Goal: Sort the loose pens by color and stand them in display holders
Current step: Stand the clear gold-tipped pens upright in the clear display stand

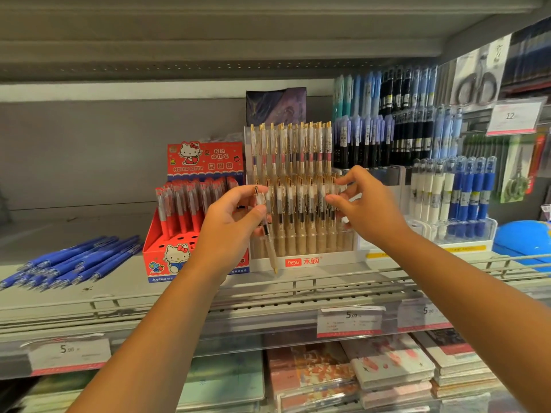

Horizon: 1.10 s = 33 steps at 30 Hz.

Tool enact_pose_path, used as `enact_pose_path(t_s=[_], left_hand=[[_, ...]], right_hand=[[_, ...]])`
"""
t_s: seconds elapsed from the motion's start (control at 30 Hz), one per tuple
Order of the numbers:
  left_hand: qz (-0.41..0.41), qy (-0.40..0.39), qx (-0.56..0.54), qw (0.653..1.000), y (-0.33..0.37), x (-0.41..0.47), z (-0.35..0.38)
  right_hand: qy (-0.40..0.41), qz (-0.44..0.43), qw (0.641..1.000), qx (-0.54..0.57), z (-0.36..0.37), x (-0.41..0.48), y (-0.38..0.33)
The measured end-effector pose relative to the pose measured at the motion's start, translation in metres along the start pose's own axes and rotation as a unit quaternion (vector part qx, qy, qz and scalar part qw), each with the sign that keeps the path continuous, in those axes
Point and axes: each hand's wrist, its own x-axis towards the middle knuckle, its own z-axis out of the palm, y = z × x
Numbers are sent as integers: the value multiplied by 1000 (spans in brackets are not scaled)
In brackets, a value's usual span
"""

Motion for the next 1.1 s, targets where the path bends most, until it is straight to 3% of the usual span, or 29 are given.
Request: enact_pose_path(t_s=[0.1,0.3,0.5,0.7,1.1], left_hand=[[3,0,13,1000,-1,0,0],[4,-2,27,1000,0,-1,3],[6,3,31,999,9,0,9],[60,12,74,995,36,13,33],[146,-59,145,977,55,35,82]], right_hand=[[-2,-3,1000,-3,-2,-2,1],[78,-39,996,-5,-12,-10,-4],[8,-58,996,66,-24,-19,-21],[-97,-77,979,162,-22,-24,-37],[-52,-100,980,165,-31,-18,-27]])
